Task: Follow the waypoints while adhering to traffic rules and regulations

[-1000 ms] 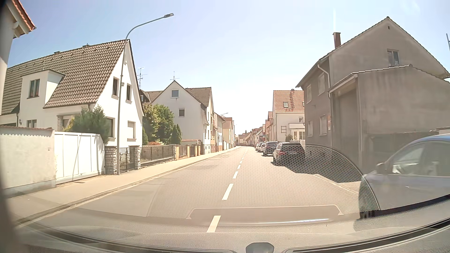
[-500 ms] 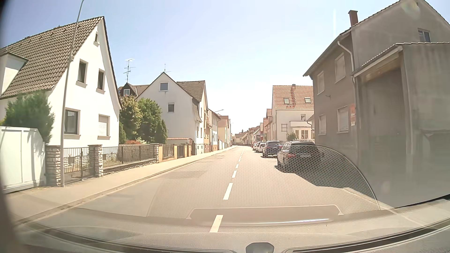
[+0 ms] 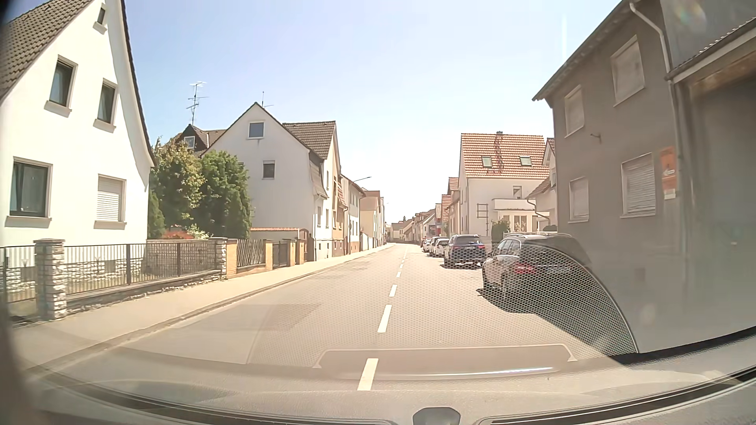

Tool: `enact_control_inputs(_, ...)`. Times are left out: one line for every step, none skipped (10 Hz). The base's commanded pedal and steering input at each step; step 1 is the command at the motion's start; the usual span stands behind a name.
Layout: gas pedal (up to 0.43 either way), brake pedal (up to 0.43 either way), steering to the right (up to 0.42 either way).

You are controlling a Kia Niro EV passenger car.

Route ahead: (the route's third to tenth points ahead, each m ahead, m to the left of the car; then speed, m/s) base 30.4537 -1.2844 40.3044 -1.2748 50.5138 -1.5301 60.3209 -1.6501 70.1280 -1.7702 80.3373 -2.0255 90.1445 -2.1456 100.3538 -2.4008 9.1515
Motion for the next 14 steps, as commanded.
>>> enact_control_inputs(0.028, 0.024, 0.006)
enact_control_inputs(0.028, 0.024, 0.006)
enact_control_inputs(0.028, 0.024, 0.006)
enact_control_inputs(0.028, 0.024, 0.006)
enact_control_inputs(0.028, 0.024, 0.006)
enact_control_inputs(0.028, 0.024, 0.005)
enact_control_inputs(0.028, 0.024, 0.005)
enact_control_inputs(0.028, 0.024, 0.005)
enact_control_inputs(0.028, 0.024, 0.004)
enact_control_inputs(0.028, 0.024, 0.002)
enact_control_inputs(0.028, 0.024, 0.0)
enact_control_inputs(0.028, 0.024, 0.0)
enact_control_inputs(0.028, 0.024, 0.0)
enact_control_inputs(0.028, 0.024, 0.0)
